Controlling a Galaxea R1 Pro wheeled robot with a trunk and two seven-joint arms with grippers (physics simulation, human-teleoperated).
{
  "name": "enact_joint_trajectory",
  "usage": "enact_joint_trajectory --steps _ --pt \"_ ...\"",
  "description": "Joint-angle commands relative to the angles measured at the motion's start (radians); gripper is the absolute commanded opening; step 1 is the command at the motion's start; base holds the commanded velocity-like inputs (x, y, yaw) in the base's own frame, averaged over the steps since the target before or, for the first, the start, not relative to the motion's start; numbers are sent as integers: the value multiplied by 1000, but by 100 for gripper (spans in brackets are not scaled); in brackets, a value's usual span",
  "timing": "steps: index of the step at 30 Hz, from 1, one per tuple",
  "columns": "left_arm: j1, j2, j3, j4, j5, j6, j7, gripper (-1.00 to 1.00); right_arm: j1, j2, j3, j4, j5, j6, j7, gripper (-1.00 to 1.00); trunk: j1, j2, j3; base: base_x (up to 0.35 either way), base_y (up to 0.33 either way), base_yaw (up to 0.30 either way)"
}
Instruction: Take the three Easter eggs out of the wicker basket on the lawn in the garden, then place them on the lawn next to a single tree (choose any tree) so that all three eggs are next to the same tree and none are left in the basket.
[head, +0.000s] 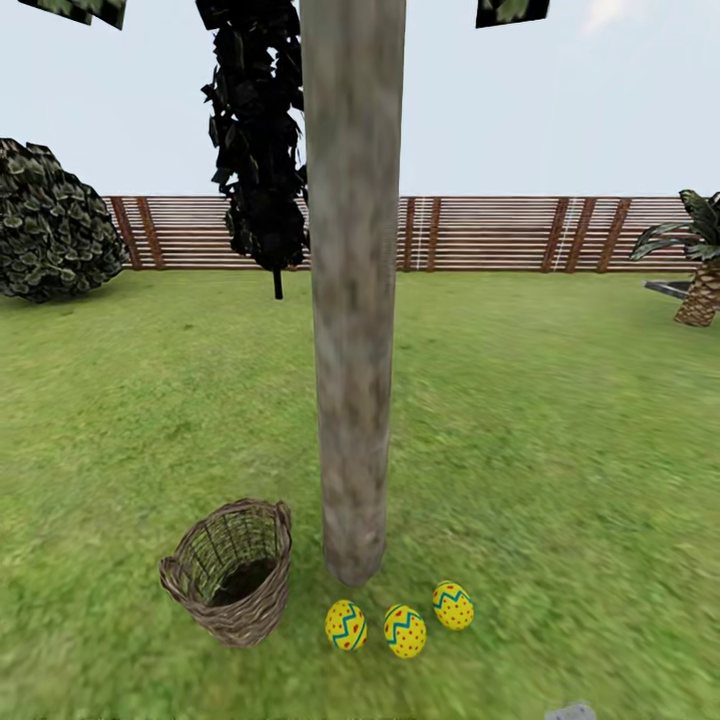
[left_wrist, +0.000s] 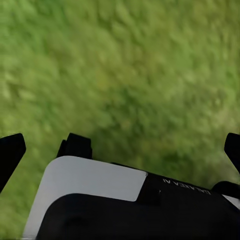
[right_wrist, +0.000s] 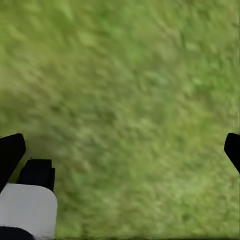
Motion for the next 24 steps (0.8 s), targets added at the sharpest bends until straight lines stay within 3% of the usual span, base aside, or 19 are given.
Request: enact_joint_trajectory --steps 1,6,13,21,24 --pt "0 -1 -3 6 6 5 -2 100 6 5 8 1 -5 -1 -2 100 0 -1 -3 0 0 85" --pt "0 -14 -1 45 4 4 -2 100 40 22 9 -1 -4 -10 -2 100 0 -1 -10 0 0 88" --pt "0 -15 -1 51 4 4 -2 100 43 22 9 -5 -4 -13 -2 100 0 -1 -22 0 0 88" --pt "0 -13 -2 50 5 5 -2 100 43 22 9 -7 -4 -17 -2 100 -31 55 -9 0 0 81" --pt "0 -13 -3 50 4 5 -3 100 43 23 9 -6 -1 -50 -4 100 -42 76 -5 0 0 75"
